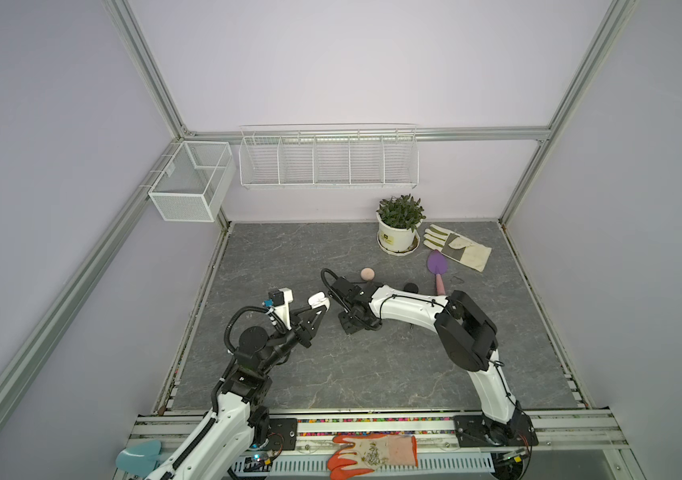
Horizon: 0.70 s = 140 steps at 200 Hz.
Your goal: Insert the wireless bluetooth earbuds into the charging case
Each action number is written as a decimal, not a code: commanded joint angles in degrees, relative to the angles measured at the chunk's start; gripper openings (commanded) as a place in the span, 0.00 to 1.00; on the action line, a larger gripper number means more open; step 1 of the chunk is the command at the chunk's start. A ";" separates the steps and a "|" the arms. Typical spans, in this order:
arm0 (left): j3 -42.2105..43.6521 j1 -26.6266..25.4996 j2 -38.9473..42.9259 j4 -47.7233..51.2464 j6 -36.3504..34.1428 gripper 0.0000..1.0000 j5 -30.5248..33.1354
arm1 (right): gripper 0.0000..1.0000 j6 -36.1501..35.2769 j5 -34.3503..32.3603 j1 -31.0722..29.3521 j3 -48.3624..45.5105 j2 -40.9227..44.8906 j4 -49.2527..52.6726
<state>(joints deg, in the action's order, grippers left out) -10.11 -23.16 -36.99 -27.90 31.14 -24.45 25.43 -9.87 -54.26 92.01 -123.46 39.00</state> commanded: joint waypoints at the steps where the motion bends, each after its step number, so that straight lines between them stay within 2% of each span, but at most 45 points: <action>1: 0.62 0.05 0.69 0.48 -0.90 0.00 0.67 | 0.31 0.06 -0.14 0.27 0.87 -1.89 1.10; 140: 0.63 0.05 0.61 0.57 -1.33 0.00 0.68 | 0.25 1.38 -0.07 -0.44 1.86 -1.92 1.88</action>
<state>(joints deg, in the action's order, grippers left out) -10.07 -23.16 -36.95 -27.46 30.76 -24.16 25.67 -9.87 -54.26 93.06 -124.07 39.66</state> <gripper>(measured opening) 0.205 0.249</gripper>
